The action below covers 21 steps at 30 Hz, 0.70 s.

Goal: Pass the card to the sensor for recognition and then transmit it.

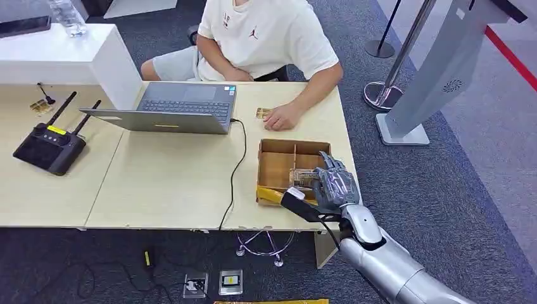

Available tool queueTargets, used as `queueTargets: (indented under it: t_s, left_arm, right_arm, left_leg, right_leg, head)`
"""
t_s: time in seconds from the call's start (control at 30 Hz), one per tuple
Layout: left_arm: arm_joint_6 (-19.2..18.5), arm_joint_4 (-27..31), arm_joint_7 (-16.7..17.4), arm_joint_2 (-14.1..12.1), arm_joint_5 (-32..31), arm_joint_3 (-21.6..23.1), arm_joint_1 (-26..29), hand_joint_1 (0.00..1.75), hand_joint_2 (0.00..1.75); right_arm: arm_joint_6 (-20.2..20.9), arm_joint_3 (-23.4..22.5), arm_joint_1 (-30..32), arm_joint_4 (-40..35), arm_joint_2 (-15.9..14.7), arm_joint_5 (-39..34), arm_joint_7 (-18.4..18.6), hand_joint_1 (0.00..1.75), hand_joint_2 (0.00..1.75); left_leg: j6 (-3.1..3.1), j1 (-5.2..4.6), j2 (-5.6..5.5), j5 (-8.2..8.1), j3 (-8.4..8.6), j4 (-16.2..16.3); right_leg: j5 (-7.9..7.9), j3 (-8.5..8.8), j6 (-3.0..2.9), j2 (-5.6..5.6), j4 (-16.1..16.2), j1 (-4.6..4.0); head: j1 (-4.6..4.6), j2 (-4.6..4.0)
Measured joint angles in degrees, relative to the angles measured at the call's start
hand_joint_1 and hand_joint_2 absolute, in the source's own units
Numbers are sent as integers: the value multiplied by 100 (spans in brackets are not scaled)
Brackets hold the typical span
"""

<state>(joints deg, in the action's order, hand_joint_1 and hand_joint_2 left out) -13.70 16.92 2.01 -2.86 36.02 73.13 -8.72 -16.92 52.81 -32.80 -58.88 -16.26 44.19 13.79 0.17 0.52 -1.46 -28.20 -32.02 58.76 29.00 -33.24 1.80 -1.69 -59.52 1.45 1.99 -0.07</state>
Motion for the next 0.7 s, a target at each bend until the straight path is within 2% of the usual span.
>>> queueTargets:
  t_s: [0.63,0.67,0.7]
  left_arm:
    - [0,0,0,0,4,0,2,0,0]
    - [0,0,0,0,4,0,2,0,0]
    - [0,2,0,0,4,0,2,0,0]
  right_arm:
    - [-53,0,0,22,13,20,-70,175,175]
    - [-53,0,0,22,13,31,-68,168,175]
    - [-53,0,-3,24,15,39,-68,115,175]
  left_leg:
    - [0,0,0,0,-1,0]
    - [0,0,0,0,-1,0]
    - [0,0,0,0,-1,0]
  right_leg:
    - [0,0,0,0,0,0]
    - [0,0,0,0,0,0]
    - [0,0,0,0,0,0]
  head:
    - [0,0]
    - [0,0]
    - [0,0]
